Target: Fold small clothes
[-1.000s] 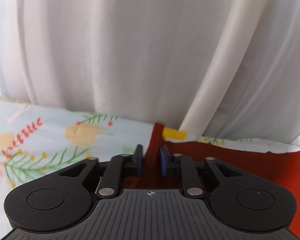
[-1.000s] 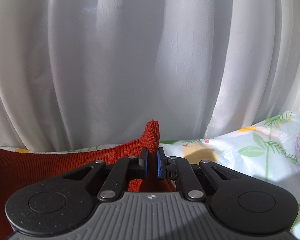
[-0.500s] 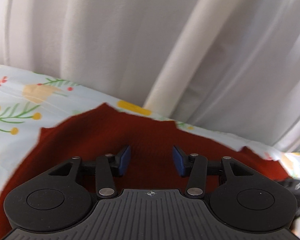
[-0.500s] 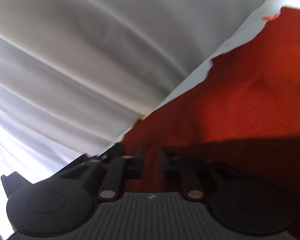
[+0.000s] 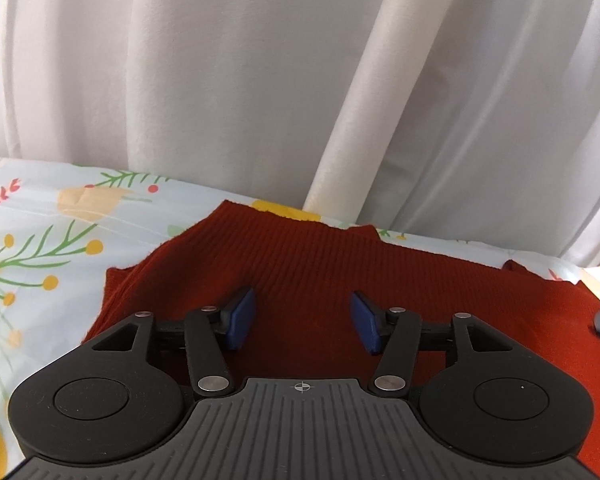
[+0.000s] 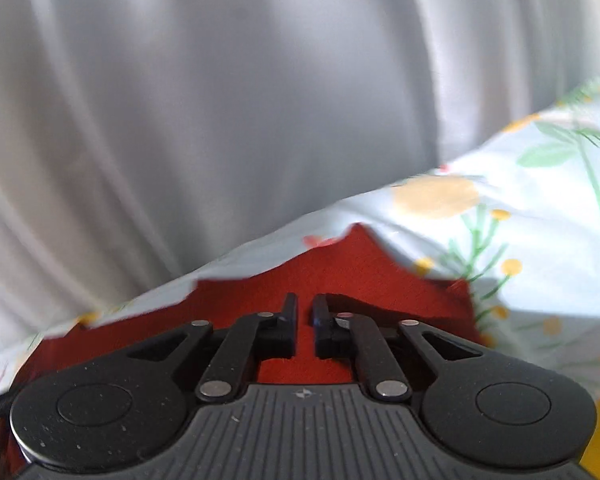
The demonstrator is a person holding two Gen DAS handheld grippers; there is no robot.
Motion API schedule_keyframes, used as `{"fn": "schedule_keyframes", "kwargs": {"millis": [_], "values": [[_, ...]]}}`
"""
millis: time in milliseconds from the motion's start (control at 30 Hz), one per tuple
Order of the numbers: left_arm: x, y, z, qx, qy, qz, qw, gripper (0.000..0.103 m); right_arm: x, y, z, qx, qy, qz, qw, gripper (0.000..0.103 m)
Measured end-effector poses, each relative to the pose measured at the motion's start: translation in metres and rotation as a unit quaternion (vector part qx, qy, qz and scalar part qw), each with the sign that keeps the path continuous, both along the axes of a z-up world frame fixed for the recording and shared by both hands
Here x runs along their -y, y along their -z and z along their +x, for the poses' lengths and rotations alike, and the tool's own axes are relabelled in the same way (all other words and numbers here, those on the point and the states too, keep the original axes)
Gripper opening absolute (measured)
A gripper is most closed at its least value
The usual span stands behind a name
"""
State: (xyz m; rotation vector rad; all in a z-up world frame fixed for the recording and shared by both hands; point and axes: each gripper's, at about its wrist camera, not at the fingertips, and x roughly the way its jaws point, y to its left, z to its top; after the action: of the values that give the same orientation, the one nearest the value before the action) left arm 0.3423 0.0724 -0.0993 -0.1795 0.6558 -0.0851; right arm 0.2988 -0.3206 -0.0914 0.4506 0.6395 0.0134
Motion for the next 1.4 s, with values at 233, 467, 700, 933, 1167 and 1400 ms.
{"fn": "schedule_keyframes", "kwargs": {"millis": [233, 467, 700, 933, 1167, 1400], "values": [[-0.007, -0.003, -0.009, -0.003, 0.004, -0.009, 0.9999, 0.059, -0.023, 0.005, -0.068, 0.02, -0.058, -0.045, 0.997, 0.024], [-0.035, -0.012, -0.044, -0.007, 0.005, -0.032, 0.9994, 0.062, 0.013, 0.001, -0.084, -0.011, 0.043, -0.09, 0.995, 0.019], [-0.087, -0.015, -0.081, -0.055, -0.062, -0.077, 0.9936, 0.088, 0.02, -0.008, -0.114, -0.016, 0.033, -0.04, 0.999, 0.026], [-0.128, -0.003, -0.095, -0.072, -0.093, -0.196, 0.9735, 0.088, -0.042, -0.022, -0.114, 0.013, -0.096, -0.004, 0.995, 0.036], [-0.125, 0.001, -0.073, -0.091, -0.06, -0.251, 0.9617, 0.084, -0.114, -0.021, -0.105, 0.006, -0.206, 0.023, 0.978, 0.036], [-0.137, 0.017, -0.055, -0.127, -0.057, -0.317, 0.9382, 0.042, -0.163, -0.02, -0.089, -0.002, -0.236, -0.023, 0.972, 0.036]]}}
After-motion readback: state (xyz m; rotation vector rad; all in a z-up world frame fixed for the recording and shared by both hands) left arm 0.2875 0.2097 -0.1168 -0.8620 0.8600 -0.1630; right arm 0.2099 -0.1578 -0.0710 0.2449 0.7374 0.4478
